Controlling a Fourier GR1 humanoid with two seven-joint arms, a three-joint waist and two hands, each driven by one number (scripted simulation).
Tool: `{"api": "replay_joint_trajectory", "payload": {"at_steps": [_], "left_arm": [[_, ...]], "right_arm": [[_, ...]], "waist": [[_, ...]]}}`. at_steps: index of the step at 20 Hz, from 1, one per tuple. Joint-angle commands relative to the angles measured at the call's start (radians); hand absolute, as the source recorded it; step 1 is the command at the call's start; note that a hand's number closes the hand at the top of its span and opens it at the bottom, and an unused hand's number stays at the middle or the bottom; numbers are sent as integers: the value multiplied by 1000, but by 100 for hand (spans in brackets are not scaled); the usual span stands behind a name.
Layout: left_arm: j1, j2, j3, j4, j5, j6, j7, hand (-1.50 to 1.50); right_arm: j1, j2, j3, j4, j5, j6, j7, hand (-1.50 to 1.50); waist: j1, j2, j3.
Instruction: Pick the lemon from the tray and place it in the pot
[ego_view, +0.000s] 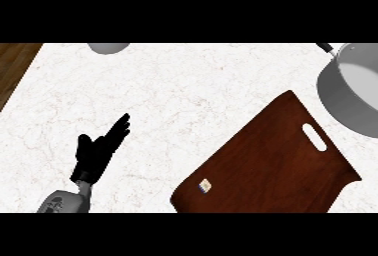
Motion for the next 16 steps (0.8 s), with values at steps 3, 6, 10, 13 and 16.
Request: {"api": "replay_joint_trajectory", "payload": {"at_steps": [3, 6, 10, 13, 16], "left_arm": [[32, 15, 13, -21, -3, -27, 2, 0], [-40, 6, 49, -19, 3, -19, 59, 0], [11, -50, -1, -16, -30, 2, 32, 0], [15, -32, 17, -39, -39, -16, 39, 0], [1, -44, 10, -18, -56, -14, 16, 0]], "right_arm": [[-109, -105, -16, 181, 107, -21, -103, 150], [-181, -148, 2, 177, 145, -32, -31, 150], [-319, -219, 36, 123, 188, -75, 158, 150], [-407, -170, 71, 124, 258, -131, 191, 150], [-494, -222, 127, 95, 319, -100, 307, 150]], "waist": [[6, -2, -2], [-1, -2, -4], [6, -1, -5], [9, -1, -4], [18, 2, -4]]}}
